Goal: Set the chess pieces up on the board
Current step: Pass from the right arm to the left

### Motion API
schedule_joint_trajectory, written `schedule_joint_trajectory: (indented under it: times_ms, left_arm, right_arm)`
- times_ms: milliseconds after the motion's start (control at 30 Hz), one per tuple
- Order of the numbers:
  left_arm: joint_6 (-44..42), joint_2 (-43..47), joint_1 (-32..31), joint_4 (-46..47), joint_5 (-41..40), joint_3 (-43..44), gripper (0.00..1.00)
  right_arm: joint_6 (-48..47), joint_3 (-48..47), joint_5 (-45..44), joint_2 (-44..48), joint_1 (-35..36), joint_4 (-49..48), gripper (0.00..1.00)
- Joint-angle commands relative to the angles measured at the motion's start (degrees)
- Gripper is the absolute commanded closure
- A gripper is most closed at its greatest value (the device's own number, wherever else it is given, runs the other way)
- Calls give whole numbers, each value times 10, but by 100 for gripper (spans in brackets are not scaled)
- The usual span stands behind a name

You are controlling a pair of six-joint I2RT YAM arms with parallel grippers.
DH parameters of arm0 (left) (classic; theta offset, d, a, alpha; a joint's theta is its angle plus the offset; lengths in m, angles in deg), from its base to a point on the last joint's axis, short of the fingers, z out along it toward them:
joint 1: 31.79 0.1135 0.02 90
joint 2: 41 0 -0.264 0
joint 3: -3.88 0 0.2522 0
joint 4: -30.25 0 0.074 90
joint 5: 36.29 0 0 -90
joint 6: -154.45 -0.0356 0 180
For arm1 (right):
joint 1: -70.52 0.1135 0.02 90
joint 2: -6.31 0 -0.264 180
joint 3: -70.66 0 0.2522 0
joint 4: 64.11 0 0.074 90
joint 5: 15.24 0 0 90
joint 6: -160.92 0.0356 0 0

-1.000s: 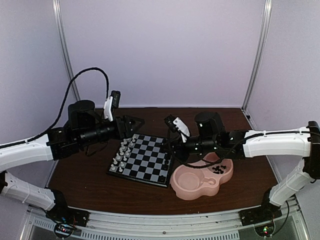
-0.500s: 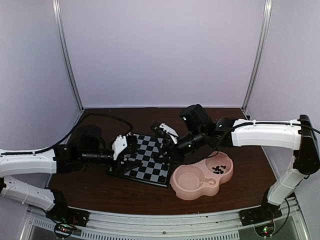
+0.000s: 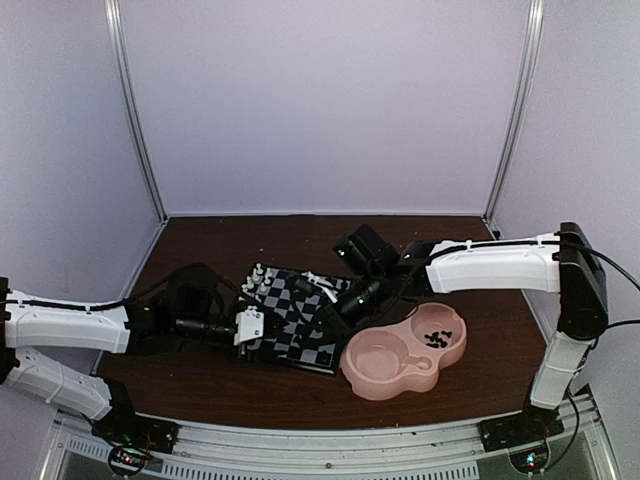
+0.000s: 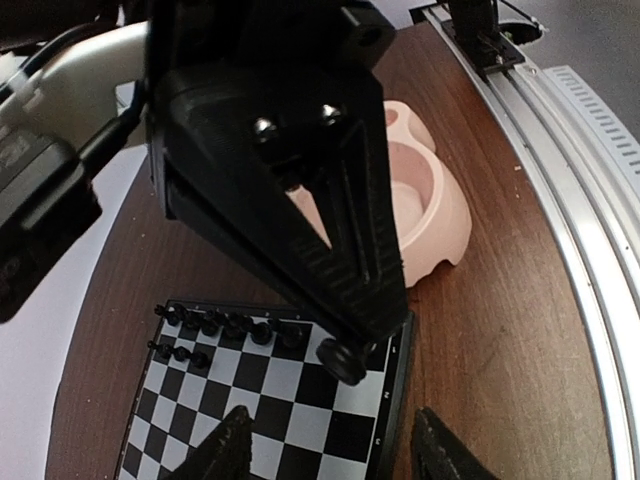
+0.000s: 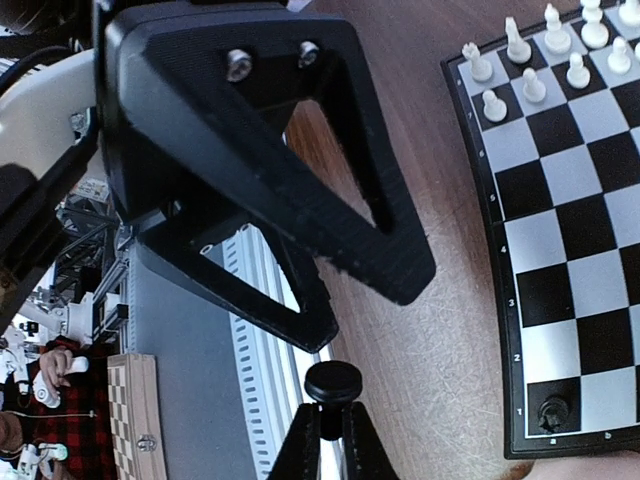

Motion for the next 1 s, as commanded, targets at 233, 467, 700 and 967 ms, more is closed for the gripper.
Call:
schedule_joint_trajectory:
  times_ms: [233,467,700,967]
  left_arm:
    - [-60,-25,-9,62,9,-15,45]
    - [-61,-33,-12,59,15,-11,52]
    - [-60,-19,-13,74,35,-21,51]
    - [-66,-11,-16,66,47,-21,64]
  right_arm:
    - [79,-20,70,-39,-3,-39,100]
    - [91,-21,79,-51,-3,-54,100]
    - [92,-23,79,-57,-3,-53,100]
    - [92,-24,79,-57,-3,-55,100]
